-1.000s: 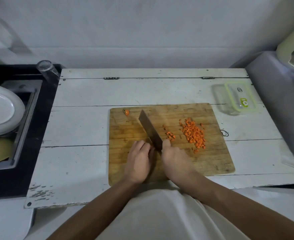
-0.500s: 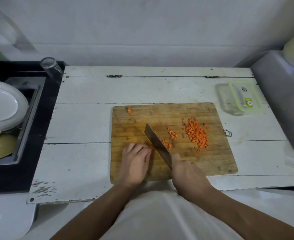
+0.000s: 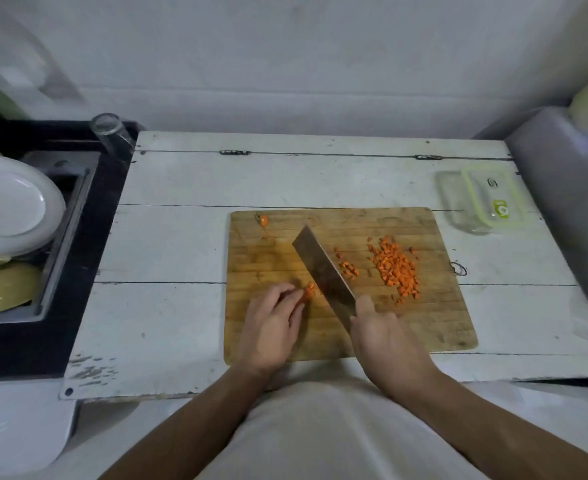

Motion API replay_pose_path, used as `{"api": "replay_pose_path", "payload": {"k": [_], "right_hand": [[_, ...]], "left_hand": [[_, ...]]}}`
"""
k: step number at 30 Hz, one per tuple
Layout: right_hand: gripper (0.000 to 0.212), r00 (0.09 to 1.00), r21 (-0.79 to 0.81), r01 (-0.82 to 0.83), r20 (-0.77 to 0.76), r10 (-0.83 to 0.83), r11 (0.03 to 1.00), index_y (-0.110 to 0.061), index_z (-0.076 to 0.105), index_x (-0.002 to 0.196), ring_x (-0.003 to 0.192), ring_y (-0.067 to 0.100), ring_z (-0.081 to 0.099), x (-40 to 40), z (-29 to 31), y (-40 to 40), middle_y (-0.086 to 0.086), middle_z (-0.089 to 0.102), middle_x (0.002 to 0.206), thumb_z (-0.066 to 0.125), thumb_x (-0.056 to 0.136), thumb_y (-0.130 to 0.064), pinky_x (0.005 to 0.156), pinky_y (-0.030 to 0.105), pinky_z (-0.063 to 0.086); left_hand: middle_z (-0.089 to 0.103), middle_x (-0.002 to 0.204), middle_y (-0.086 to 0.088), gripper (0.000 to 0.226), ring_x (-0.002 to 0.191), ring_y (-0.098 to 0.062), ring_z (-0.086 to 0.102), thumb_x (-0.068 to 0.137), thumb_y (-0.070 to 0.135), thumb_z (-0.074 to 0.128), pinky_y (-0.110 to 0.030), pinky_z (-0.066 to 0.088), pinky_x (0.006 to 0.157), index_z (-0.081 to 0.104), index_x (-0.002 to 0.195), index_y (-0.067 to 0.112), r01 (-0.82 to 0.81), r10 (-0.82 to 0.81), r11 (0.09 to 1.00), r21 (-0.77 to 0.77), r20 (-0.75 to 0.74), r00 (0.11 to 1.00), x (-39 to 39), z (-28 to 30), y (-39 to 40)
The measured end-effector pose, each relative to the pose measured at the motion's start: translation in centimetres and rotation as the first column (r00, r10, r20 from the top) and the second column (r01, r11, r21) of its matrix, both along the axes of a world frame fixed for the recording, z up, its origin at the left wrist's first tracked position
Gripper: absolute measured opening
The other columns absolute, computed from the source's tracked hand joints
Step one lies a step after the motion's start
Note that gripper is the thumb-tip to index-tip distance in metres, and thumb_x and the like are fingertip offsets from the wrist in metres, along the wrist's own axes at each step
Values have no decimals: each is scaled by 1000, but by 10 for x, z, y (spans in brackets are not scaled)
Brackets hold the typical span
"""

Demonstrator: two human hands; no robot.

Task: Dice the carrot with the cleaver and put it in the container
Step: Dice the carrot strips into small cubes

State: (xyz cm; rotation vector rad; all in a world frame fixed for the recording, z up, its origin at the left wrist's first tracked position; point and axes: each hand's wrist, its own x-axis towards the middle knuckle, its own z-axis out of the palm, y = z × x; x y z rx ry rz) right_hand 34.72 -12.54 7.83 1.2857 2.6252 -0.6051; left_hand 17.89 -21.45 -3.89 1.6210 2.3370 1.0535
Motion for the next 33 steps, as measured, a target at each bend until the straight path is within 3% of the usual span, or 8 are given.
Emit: {"api": "replay_pose_path", "payload": {"k": [5,7,11,17,20,23,27,33], "right_hand": [[25,984,-69,-64,162,74,996,-19,30,99,83,34,65,0,6,-11,9,66,88,46,93,-1,62,39,40],[31,973,-73,-98,202,111,993,-15,34,107,88,33,67,-8,5,-12,10,67,92,47,88,5,63,38,41],[28,979,27,-98,183,91,995,-12,38,120,92,35,70,-40,-4,-7,11,70,99,37,97,3,62,38,41],[15,994,8,79,70,-79,997,-16,35,101,89,40,66,-44,-19,15,15,67,92,39,99,-1,63,40,41],[8,992,0,129,11,-129,992,-16,37,105,82,38,64,-25,-19,28,14,65,88,41,102,-9,62,42,45],[6,997,-8,79,-26,-79,997,-16,40,110,74,36,59,-12,-11,25,10,63,83,40,105,-20,60,42,46],[10,999,-1,-22,45,22,1000,-18,37,105,68,31,58,-7,-2,-2,7,64,81,42,101,-11,57,40,41],[27,980,-18,-90,174,92,996,-12,39,115,89,34,69,-33,-3,-18,11,69,96,40,94,5,61,37,40]], "left_hand": [[68,100,-1,14,93,-21,58,98,13,67,-41,52,79,79,102,9,40,-39,998,39,-37,999,-3,-2,5],[68,98,-2,12,93,-22,57,97,12,67,-40,51,79,78,99,8,44,-43,999,28,-48,998,-3,0,6],[66,95,-5,14,91,-26,54,84,-6,70,-42,49,77,74,91,5,68,-70,997,-28,-77,995,-3,0,4],[63,91,-2,8,90,-22,54,95,10,69,-37,51,79,77,94,8,50,-51,998,-27,-47,998,-1,4,4],[64,93,0,11,92,-17,54,96,16,69,-34,52,81,78,98,10,18,-19,999,-33,-24,1000,0,8,3],[65,93,1,10,93,-16,54,95,16,70,-33,53,81,79,97,10,8,-8,999,-33,3,1000,0,8,3],[65,94,1,7,94,-17,54,94,12,71,-35,52,82,78,95,11,13,-12,1000,-23,15,1000,-2,5,5],[65,90,-1,19,87,-21,51,96,8,57,-35,48,75,75,89,9,77,-78,997,-18,-33,996,-2,11,6]]}}
